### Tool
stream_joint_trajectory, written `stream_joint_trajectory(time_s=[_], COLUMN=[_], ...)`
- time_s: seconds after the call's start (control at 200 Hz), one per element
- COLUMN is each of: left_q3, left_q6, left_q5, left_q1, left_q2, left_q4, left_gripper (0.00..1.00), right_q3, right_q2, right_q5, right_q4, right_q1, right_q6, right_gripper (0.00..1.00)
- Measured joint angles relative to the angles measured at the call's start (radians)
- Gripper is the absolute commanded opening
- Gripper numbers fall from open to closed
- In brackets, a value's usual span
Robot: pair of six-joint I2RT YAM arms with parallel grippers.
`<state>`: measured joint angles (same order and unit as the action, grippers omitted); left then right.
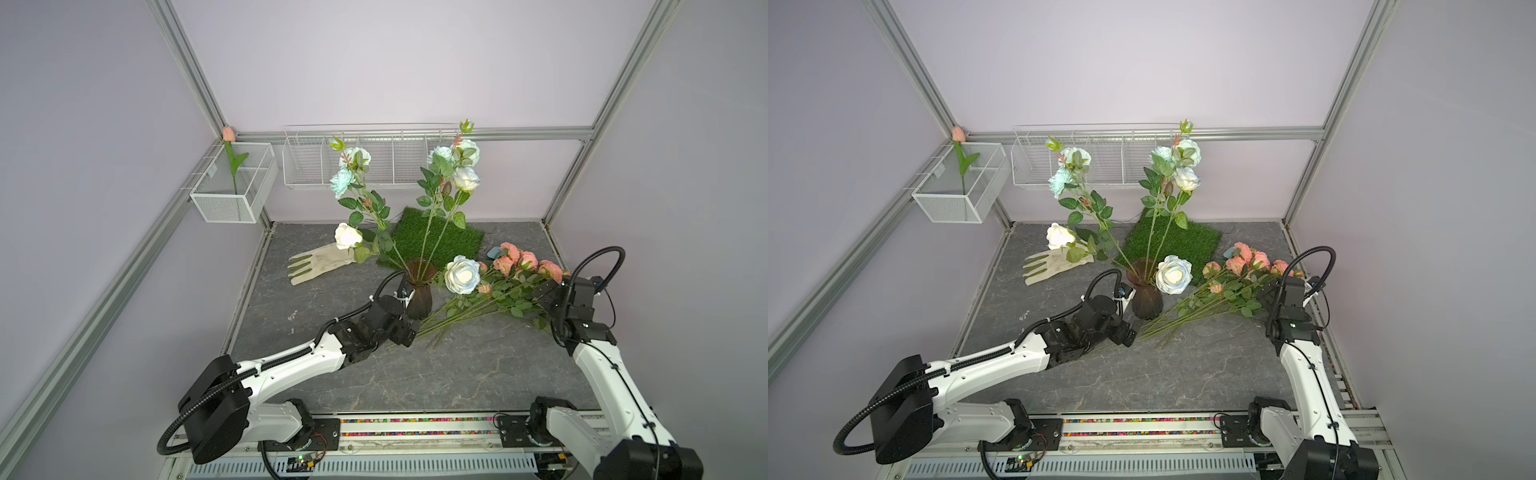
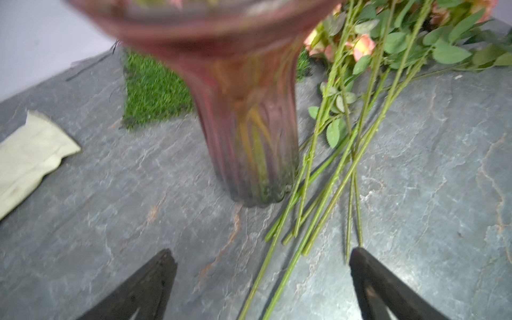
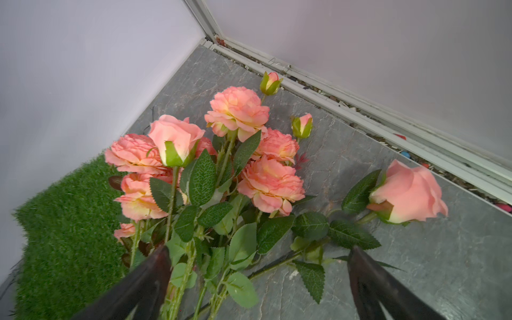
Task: Pick out pink flowers from the vase
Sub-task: Reset both arms
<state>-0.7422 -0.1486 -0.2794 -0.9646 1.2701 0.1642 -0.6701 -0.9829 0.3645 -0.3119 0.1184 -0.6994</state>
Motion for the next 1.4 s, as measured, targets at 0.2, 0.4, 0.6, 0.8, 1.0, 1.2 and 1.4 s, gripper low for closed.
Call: stream_joint_trajectory(time_s=[0.2,0.4,0.6,0.8,1.0,1.2,1.4], left_q3=[0.108,0.132,0.130,0.125,0.123,0.083,-0.051], left_q6=[-0.181,-0.292,-0.295,-0.268,-0.246,-0.180,-0.114], left_q5=[-0.082,-0.130,-0.142,-0.135,-0.146,-0.278,-0.346], left_q1=[0.068,0.283,0.472,0.507,0.507,0.573,0.699], left_q2=[-0.070,-0.175,-0.230,-0.186,-0.160,-0.062,0.132], left_q4=[0.010,0.018,-0.005,-0.009,-0.014,-0.031,-0.051], left_gripper=[0.99,0.99,0.99,0.99,0.99,0.99,0.99], right_q3=[0.000,0.004,0.032,0.035,0.038,0.098,0.152], right_q2=[-0.072,-0.154,-0.168,-0.167,-0.167,-0.232,-0.399], right_q5=[0.077,0.139,0.177,0.196,0.200,0.269,0.352], right_q4=[0.012,0.105,0.186,0.213,0.237,0.388,0.613], right_q1=[0.000,-0.007,-0.030,-0.037,-0.044,-0.130,-0.235], right_q6=[0.054,0.119,0.163,0.188,0.207,0.310,0.463], right_gripper=[0.98,0.97,0.97,0.97,0.98,0.91,0.89])
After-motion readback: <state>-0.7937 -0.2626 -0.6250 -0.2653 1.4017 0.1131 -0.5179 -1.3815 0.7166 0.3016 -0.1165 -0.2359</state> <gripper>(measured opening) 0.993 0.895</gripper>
